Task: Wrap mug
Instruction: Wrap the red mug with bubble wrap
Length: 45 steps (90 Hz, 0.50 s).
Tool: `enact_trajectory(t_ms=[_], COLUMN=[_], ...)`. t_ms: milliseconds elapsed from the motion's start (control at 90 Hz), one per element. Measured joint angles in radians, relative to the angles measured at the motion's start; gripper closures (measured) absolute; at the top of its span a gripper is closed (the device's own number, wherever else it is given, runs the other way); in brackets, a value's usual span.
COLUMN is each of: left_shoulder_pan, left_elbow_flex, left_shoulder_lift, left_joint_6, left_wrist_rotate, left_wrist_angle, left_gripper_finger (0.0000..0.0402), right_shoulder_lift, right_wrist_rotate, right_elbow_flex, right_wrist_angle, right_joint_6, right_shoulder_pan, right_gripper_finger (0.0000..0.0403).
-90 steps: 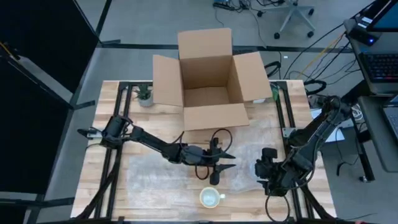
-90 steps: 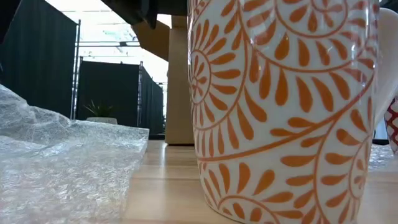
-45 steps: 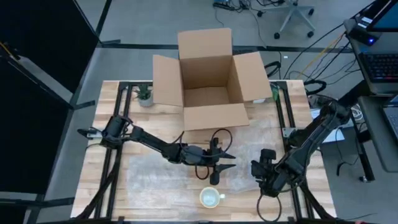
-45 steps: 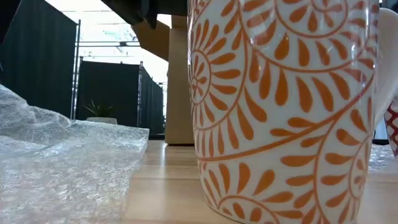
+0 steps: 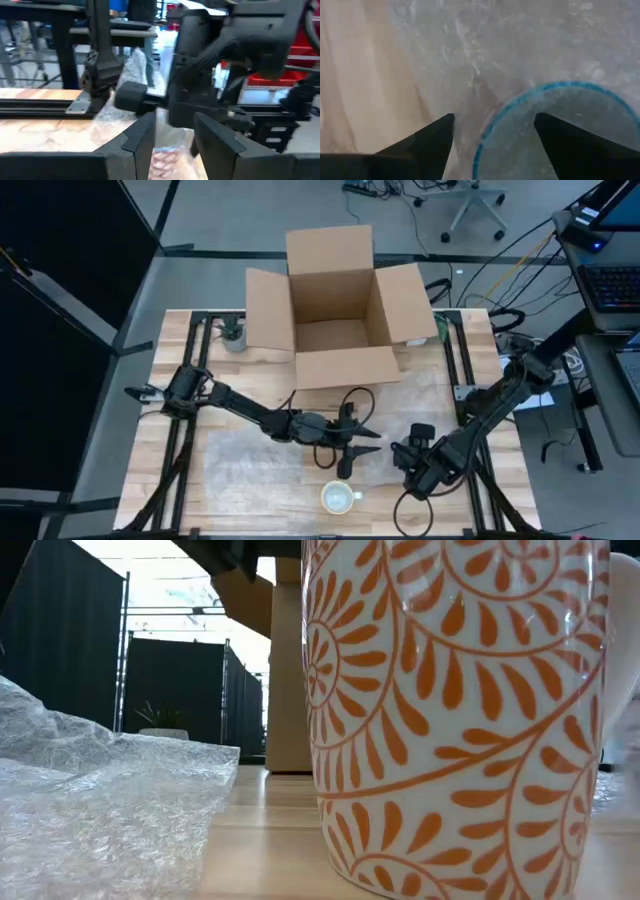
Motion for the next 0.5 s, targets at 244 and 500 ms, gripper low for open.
enact_trajectory(t_ms=[244, 500], left_shoulder_pan=[0.015, 0.053], left_elbow_flex=[0.0, 0.062], left_shoulder_lift=[0.046, 0.146], left_joint_6=[-0.027, -0.026], left_wrist_rotate=[-0.021, 0.021], left_wrist_angle=[-0.126, -0.273], left_gripper_finger=[0.0275, 0.0275], right_shoulder_lift=[-0.002, -0.002], right_wrist_rotate=[0.001, 0.005], right_elbow_flex=[0.0, 0.0], right_wrist_angle=[0.0, 0.004], right_joint_6=[-0.003, -0.01], right_shoulder_pan=[-0.005, -0.005], right_gripper_finger=[0.0133, 0.0133])
